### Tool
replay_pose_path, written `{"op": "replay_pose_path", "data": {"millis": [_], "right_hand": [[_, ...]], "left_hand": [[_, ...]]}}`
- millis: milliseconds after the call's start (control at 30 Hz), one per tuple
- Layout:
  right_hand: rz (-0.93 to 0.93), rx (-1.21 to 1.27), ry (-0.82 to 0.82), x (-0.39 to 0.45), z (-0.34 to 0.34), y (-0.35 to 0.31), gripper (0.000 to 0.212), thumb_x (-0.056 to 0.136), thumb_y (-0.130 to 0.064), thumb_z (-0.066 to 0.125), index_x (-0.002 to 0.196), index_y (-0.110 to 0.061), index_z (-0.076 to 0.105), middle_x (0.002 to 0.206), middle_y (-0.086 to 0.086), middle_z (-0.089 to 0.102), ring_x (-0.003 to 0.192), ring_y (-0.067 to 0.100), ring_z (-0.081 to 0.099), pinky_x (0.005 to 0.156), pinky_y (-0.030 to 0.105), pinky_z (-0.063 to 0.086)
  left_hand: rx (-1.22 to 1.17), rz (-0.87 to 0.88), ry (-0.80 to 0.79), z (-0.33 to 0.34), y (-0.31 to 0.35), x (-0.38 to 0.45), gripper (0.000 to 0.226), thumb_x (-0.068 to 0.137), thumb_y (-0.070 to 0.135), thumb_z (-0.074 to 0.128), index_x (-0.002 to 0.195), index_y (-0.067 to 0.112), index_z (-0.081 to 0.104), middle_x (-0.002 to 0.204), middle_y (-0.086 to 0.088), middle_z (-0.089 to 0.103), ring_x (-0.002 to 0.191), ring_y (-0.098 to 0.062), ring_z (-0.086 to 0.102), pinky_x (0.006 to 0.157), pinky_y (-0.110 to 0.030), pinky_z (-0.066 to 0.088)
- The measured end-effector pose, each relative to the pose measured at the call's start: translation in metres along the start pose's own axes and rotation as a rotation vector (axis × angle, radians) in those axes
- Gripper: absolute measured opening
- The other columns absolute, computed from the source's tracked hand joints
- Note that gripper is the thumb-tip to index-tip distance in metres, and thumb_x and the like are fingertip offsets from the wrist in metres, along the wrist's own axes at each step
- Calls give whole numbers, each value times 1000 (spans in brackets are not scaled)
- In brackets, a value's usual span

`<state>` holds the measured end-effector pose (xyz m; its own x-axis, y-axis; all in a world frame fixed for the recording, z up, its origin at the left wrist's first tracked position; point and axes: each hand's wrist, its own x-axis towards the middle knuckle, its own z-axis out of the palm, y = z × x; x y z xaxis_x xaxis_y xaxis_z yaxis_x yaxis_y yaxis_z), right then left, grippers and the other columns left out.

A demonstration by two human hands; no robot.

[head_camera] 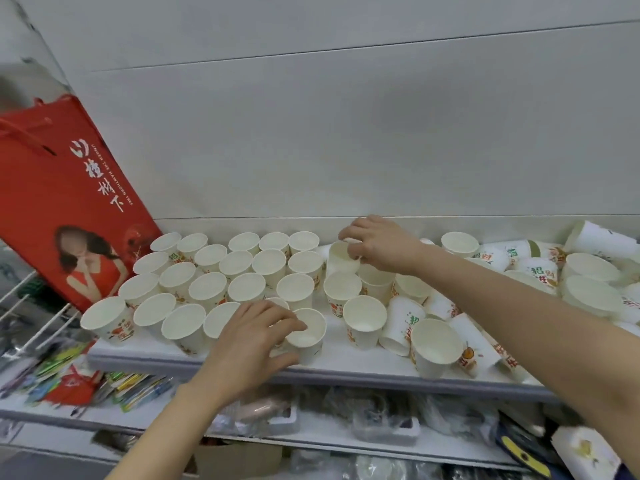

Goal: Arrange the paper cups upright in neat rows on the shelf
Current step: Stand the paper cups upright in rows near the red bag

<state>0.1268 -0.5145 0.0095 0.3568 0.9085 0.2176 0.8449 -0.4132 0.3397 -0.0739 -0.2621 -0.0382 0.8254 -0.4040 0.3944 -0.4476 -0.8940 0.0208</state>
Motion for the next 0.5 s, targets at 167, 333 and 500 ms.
{"op": "replay_pose_path", "data": {"millis": [167,333,500], "right_hand": [[84,42,140,1,1,13,20,68,-6,74,65,-18,58,81,-2,66,78,26,57,61,30,40],[248,82,233,4,6,11,15,73,-6,71,69,-13,59,63,1,61,71,27,56,57,31,40],[552,291,396,-11,-11,0,6,83,-6,65,80,-8,60,75,4,63,78,30,55,54,37,44]], "left_hand": [[-154,-122,88,-8,-13,20,39,76,61,65,104,35,71,106,18,66,98,-11,58,80,-35,49],[-277,-367,25,-13,-15,73,13,84,44,69,95,36,72,95,19,69,89,-5,59,74,-29,47],[-158,-572,-127,9,-20,145,13,86,29,62,90,27,74,92,7,70,89,-18,62,65,-27,43]]}}
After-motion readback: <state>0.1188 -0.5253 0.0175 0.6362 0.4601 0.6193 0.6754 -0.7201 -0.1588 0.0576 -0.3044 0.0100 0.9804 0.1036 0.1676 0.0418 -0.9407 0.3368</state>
